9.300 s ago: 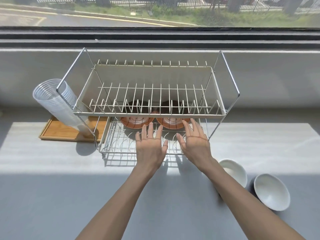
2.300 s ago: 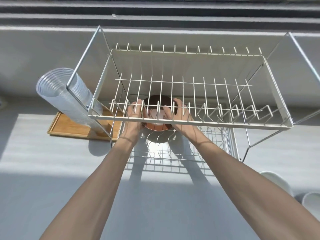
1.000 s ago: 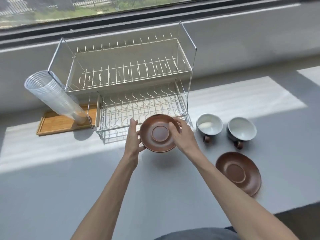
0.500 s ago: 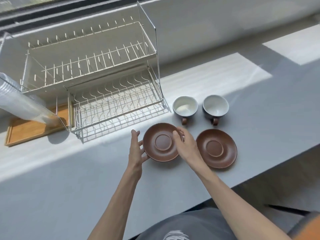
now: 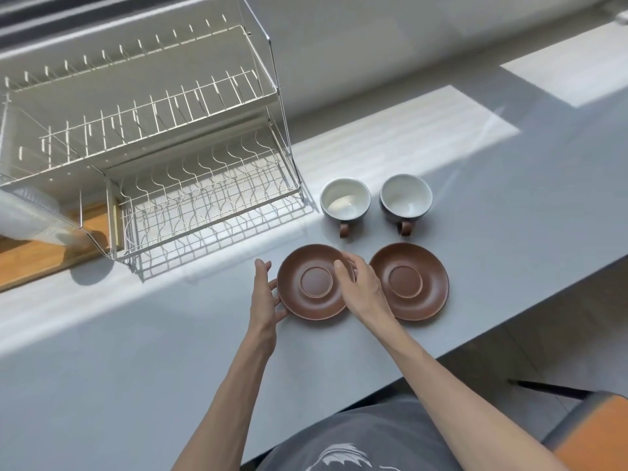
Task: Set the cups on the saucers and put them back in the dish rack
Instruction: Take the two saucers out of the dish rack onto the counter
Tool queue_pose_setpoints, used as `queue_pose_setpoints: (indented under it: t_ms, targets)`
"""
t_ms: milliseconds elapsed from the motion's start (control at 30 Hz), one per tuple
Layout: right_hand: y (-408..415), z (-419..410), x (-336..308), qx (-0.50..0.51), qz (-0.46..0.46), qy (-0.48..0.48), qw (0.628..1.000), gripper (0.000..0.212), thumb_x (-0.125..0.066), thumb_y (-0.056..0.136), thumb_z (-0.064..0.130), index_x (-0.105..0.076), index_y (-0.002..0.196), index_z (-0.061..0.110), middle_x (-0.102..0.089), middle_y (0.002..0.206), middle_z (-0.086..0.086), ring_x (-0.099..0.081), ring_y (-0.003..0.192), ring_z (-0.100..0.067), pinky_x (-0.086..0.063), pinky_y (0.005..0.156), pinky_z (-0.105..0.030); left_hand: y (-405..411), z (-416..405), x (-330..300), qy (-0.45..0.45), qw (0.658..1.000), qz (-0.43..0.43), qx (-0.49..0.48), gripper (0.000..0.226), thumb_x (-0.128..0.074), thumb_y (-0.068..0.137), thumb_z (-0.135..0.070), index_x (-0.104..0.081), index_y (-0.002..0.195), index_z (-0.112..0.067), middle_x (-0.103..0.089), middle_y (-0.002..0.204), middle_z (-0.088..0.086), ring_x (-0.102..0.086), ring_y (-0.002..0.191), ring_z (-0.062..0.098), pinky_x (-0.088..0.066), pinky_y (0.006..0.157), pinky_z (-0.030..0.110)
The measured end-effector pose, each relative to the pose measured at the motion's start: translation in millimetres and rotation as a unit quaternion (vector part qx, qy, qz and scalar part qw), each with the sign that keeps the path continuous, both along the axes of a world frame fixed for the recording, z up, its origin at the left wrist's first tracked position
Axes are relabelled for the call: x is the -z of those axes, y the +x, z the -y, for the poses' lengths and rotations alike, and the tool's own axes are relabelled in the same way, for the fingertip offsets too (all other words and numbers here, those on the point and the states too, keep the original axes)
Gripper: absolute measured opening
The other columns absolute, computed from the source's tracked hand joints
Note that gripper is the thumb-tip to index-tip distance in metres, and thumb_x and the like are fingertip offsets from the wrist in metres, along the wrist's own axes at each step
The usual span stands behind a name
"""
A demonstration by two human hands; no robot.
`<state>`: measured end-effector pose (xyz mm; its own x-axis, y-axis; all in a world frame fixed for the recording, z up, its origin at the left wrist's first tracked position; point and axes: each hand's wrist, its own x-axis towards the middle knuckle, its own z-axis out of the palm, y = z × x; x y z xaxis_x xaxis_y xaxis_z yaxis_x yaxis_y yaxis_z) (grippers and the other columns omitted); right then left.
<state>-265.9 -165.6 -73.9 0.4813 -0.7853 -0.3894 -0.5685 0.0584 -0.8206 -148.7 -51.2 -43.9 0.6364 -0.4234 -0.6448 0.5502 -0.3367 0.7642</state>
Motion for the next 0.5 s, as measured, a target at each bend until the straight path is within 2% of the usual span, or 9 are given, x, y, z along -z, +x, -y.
queue_pose_setpoints:
  t_ms: [100, 300, 433, 500]
  targets:
    - [-1.1, 0.1, -0.5, -0.011, -0.005, 0.0, 1.0, 0.05, -0.049, 0.099, 0.044, -0.048, 0.142, 0.018, -0.051, 0.143, -0.007, -0.043, 0.137, -0.02, -0.034, 0.115, -0.038, -0.5, 0.8, -0.1, 0.002, 1.0, 0.007, -0.002, 0.062, -0.026, 0.096, -0.067, -0.04, 0.146, -0.032, -0.055, 0.128, 0.001, -0.062, 0.095, 0.008, -0.051, 0.087, 0.037]
    - [-4.4, 0.2, -3.8, -0.035, -0.013, -0.009, 0.999, 0.05, -0.047, 0.1, 0.044, -0.046, 0.144, 0.019, -0.047, 0.146, -0.007, -0.041, 0.138, -0.02, -0.032, 0.115, -0.034, -3.0, 3.3, -0.8, 0.017, 1.0, 0.024, -0.003, 0.061, -0.028, 0.099, -0.061, -0.041, 0.146, -0.027, -0.056, 0.127, 0.005, -0.059, 0.09, 0.001, -0.049, 0.071, 0.028]
    - [-6.5, 0.8, -3.5, -0.055, -0.023, -0.016, 0.998, 0.051, -0.047, 0.1, 0.044, -0.044, 0.145, 0.019, -0.045, 0.148, -0.008, -0.039, 0.139, -0.019, -0.028, 0.112, -0.029, -5.9, 4.9, -2.1, 0.022, 0.999, 0.029, 0.002, 0.053, -0.03, 0.099, -0.06, -0.05, 0.136, -0.028, -0.061, 0.112, -0.003, -0.059, 0.09, 0.002, -0.05, 0.077, 0.028]
    - [-7.0, 1.3, -4.0, -0.069, -0.032, -0.017, 0.997, 0.052, -0.047, 0.1, 0.044, -0.042, 0.146, 0.02, -0.043, 0.149, -0.007, -0.039, 0.139, -0.019, -0.028, 0.112, -0.03, -5.7, 4.6, -0.2, 0.041, 0.998, 0.043, 0.031, 0.047, -0.036, 0.097, -0.061, -0.057, 0.125, -0.029, -0.062, 0.115, -0.005, -0.061, 0.101, 0.007, -0.051, 0.091, 0.034]
